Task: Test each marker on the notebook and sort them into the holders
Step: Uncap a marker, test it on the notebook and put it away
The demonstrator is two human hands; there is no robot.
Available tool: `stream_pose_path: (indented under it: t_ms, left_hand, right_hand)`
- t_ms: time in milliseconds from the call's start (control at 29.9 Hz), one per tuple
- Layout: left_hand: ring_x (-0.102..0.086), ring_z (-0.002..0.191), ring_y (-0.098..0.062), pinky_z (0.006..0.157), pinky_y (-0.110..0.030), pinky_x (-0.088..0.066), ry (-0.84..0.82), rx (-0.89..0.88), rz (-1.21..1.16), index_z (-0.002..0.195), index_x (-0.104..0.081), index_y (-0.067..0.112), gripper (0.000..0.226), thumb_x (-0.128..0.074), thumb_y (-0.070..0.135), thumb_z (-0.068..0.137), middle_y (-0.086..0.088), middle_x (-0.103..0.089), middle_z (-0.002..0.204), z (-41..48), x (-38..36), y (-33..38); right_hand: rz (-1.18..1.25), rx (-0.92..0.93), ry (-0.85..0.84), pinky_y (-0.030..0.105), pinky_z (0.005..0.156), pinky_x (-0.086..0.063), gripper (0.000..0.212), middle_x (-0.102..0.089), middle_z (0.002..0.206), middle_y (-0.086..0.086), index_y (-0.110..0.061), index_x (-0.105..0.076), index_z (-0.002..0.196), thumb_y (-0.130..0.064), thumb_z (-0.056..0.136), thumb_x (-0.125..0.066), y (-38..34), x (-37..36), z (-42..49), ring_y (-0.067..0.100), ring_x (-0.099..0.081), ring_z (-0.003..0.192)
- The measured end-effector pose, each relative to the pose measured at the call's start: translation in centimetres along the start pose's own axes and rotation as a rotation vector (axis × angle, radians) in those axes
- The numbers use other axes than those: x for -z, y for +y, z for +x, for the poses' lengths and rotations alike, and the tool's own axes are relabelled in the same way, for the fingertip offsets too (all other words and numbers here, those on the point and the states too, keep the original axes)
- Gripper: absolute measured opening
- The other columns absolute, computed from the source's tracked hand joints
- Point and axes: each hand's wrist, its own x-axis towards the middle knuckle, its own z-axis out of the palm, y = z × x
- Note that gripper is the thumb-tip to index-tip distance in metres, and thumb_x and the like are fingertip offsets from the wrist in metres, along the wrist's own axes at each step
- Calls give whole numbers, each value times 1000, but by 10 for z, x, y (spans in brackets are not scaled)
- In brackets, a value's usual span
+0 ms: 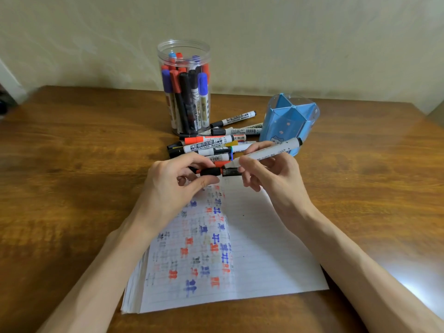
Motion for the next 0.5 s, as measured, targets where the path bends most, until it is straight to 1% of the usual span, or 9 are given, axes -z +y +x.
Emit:
stream_pose_path:
  t_ms: [100, 201, 234, 301, 368, 435, 502]
  left_hand:
    - [-70, 91, -1, 79, -15, -57, -1, 4, -21, 110, -74, 25, 33, -77, 35, 79, 17, -73, 104, 0, 0, 2]
    - [-70, 92, -1, 76, -16, -58, -3, -5, -13, 110, -74, 24, 29, -78, 31, 82, 16, -74, 103, 1, -1, 1]
    - [-70, 92, -1, 75, -16, -58, 3, -12, -6, 110, -74, 25, 28, -78, 29, 83, 17, -73, 103, 1, -1, 0]
    - [-70, 95, -1, 76, -16, -57, 24, -10, -7, 112, -74, 26, 28, -78, 26, 84, 18, -73, 105, 1, 0, -2]
    - [-68, 100, -1, 78, -16, -57, 41, -13, -15, 116, -73, 27, 31, -74, 31, 85, 18, -72, 109, 2, 0, -4]
    - [-67, 102, -1, 79, -14, -55, 48, -57, 7, 116, -74, 23, 32, -69, 34, 86, 16, -71, 110, 4, 0, -4]
    - [-67, 101, -1, 80, -12, -53, 45, -69, 15, 115, -74, 20, 30, -68, 31, 88, 14, -71, 108, 4, 1, -4]
  right_hand:
    - [-23, 0, -65, 34, 55, -45, 10, -68, 75, 11, -2, -67, 104, -9, 98, -73, 2, -2, -1, 23, -62, 64]
    - [-77, -30, -133, 33, 57, -50, 16, -73, 82, 5, -3, -71, 108, -15, 98, -74, 3, -3, -2, 22, -66, 68]
    - [-60, -66, -141, 34, 59, -50, 19, -73, 84, 6, -4, -73, 110, -20, 100, -71, 4, -3, -2, 23, -66, 70]
    - [78, -184, -144, 33, 62, -46, 29, -68, 87, 11, -4, -77, 114, -26, 106, -60, 2, -2, -1, 23, -60, 72]
    - [168, -250, -135, 31, 61, -43, 32, -61, 84, 15, -5, -79, 114, -24, 107, -55, -2, 1, 0, 22, -52, 72]
    - [139, -246, -119, 29, 60, -45, 24, -62, 82, 16, -6, -80, 113, -20, 103, -63, -5, 5, 0, 22, -53, 69]
    - [62, -220, -98, 30, 62, -53, 21, -74, 87, 15, -9, -80, 110, -23, 96, -73, -7, 12, 1, 23, -64, 68]
